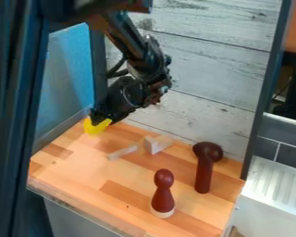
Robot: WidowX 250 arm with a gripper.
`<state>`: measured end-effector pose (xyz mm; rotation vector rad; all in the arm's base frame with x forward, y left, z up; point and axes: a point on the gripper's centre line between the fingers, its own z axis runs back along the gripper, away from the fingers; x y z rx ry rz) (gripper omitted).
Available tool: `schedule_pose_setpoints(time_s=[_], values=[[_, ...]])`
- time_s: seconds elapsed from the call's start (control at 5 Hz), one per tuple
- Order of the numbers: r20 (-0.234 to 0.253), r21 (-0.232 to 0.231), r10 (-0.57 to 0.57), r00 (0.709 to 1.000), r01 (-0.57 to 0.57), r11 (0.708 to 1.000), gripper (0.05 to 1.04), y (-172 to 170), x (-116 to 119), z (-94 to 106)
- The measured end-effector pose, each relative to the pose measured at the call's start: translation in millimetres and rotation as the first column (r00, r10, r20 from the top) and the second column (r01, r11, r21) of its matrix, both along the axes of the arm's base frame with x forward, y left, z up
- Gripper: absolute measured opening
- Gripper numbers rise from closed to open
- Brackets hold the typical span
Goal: Move the yellow block into another surface
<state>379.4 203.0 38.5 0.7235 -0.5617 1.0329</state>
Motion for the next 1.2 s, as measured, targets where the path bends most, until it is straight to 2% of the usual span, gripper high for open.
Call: schedule_pose_setpoints(time_s=[0.2, 0.4, 0.6, 0.8, 1.0, 1.2], values=[[-0.027, -0.064, 0.089, 0.996, -0.091, 0.994, 0.580, 17, 1, -11.3], [-0.058, -0.090, 0.164, 0.985, -0.169, 0.981, 0.580, 35, 0, -26.0], [-0.092, -0.092, 0.197, 0.976, -0.206, 0.974, 0.580, 43, 4, -38.6], [-0.113, -0.051, 0.214, 0.970, -0.221, 0.974, 0.580, 50, 5, -42.8], [-0.144, 0.017, 0.226, 0.963, -0.226, 0.974, 0.580, 55, 3, -48.1], [-0.201, -0.014, 0.211, 0.957, -0.218, 0.976, 0.579, 51, 5, -61.5]])
